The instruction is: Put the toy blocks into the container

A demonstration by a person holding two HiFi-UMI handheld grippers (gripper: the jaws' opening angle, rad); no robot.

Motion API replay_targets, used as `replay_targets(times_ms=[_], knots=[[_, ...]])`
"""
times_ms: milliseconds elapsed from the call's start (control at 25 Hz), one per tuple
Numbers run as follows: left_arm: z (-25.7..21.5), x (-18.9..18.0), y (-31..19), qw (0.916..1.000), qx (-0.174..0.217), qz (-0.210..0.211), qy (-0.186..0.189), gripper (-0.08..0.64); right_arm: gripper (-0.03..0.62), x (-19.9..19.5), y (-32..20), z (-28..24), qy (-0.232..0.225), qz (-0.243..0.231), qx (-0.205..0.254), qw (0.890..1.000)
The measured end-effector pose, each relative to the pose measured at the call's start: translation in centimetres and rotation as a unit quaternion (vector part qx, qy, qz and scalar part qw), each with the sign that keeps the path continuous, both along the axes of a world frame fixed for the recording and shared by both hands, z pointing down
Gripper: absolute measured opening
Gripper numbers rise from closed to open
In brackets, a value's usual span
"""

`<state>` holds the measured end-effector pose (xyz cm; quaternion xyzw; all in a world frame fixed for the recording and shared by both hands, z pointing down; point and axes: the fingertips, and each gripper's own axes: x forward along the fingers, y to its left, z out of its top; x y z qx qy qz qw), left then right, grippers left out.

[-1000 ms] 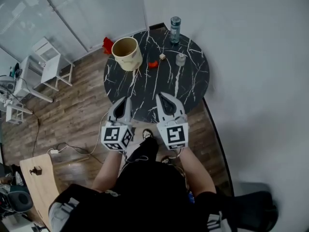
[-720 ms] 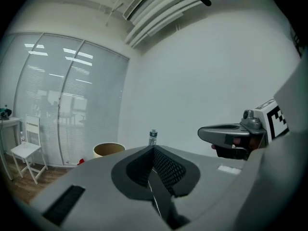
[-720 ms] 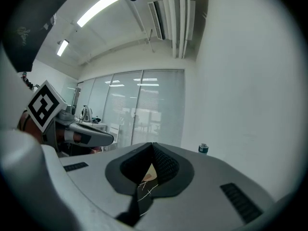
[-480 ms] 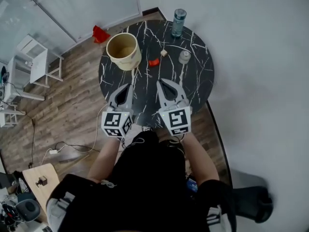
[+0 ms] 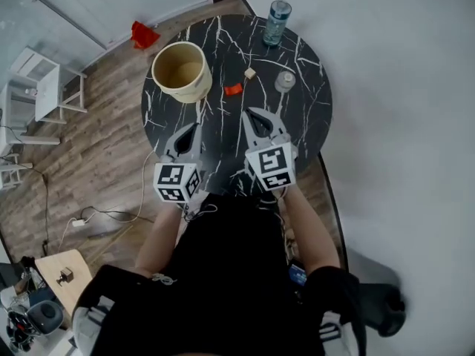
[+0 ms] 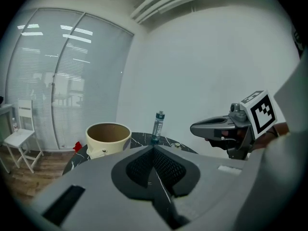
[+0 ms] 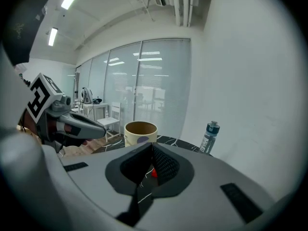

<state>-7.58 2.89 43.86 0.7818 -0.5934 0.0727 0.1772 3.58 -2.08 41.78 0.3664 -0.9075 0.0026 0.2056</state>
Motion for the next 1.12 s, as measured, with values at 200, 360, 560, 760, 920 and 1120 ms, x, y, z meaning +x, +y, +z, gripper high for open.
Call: replay_targets(times_ms=[200,360,560,760,920,1120], knots=[[3.0,0.5,-2.3,0.9990,-0.037,-0.025,-0.006,0.000,-0.003,0.7,-4.3,4.5,-0.007,0.006,-0.064,0.998],[4.9,1.0,-4.1,0.9964,-0.068,-0.049,-0.013,0.000,-0.003,0.0,-7.2,7.3,0.004,-0.020,-0.082,0.996],[6.8,2.2,-6.1,0.9926,-0.097,-0.072,-0.013,0.000,-0.003,-0.1,-10.3,10.6,0.001,-0.023,-0.112,0.993],[9.5,2.8,-7.3,0.9874,-0.129,-0.091,-0.006,0.000,-0.003,0.0,-12.4,13.5,-0.004,-0.008,-0.146,0.989],[11.6,3.6,-8.7,0.9852,-0.145,-0.090,-0.009,0.000,-0.003,0.3,-14.0,16.2,-0.003,0.008,-0.179,0.984],[14.1,3.8,-10.4,0.9824,-0.162,-0.092,-0.014,0.000,-0.002,0.2,-15.4,18.7,0.009,0.012,-0.193,0.981]])
